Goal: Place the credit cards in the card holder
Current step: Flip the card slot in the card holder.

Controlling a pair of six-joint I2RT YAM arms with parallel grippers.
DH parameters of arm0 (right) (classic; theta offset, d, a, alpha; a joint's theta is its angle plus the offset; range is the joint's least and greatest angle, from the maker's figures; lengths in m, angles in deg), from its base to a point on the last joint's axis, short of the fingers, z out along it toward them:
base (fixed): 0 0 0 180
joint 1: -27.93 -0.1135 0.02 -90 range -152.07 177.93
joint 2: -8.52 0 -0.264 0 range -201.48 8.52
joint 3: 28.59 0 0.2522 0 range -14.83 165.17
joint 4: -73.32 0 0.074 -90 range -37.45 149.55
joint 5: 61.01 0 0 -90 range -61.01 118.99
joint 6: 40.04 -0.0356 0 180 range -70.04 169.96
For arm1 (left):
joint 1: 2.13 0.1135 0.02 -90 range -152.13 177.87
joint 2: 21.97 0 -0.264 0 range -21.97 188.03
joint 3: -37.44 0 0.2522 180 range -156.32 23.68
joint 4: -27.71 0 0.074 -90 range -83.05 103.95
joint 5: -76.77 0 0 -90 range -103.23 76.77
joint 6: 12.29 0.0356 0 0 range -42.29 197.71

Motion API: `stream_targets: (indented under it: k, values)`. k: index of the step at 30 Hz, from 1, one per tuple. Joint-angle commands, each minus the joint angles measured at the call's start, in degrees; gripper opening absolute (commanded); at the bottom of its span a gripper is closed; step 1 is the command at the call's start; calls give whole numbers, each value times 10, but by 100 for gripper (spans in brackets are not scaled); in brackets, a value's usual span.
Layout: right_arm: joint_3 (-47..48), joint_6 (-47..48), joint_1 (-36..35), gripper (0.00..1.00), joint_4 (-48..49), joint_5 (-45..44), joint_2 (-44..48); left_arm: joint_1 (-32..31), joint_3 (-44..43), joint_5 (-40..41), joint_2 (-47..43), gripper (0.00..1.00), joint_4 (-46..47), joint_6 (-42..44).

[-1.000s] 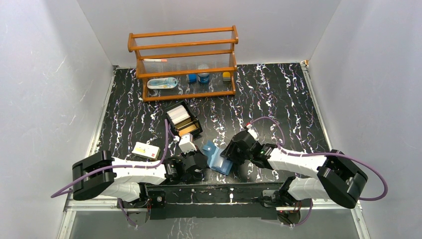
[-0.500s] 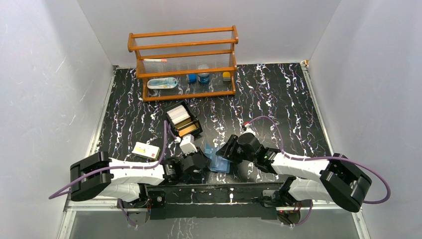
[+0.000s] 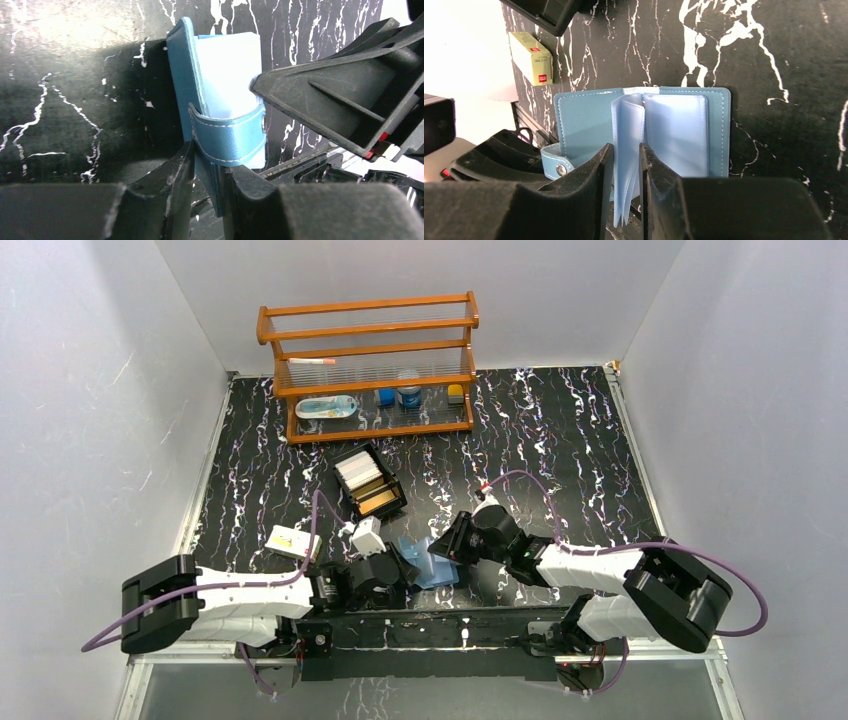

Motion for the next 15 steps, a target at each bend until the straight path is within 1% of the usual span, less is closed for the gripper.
stream_targets:
  k: [1,3,4,5,7,9,12,15]
  values:
    - [2,2,-2,32,68,20,-10,-3,18,17,-34,17,-26,-15]
    - [-4,-5,-2,34,93,33,-16,-3,25,21,-43,7,-34,-17]
    - [-5,-9,-3,38,109,40,-19,-2,31,23,-46,2,-32,-18]
    - [-7,-13,-2,41,121,47,-24,-3,36,24,-49,0,-29,-18]
    - [-10,-20,-3,43,152,62,-36,-2,47,23,-53,0,-17,-18]
    - [-19,-28,-3,41,194,76,-51,-2,53,22,-55,0,-9,-19]
    - [-51,-46,-3,33,248,88,-73,-3,57,24,-57,0,-11,-21]
    - [-52,-49,-3,26,257,93,-86,-3,56,27,-61,0,-15,-20]
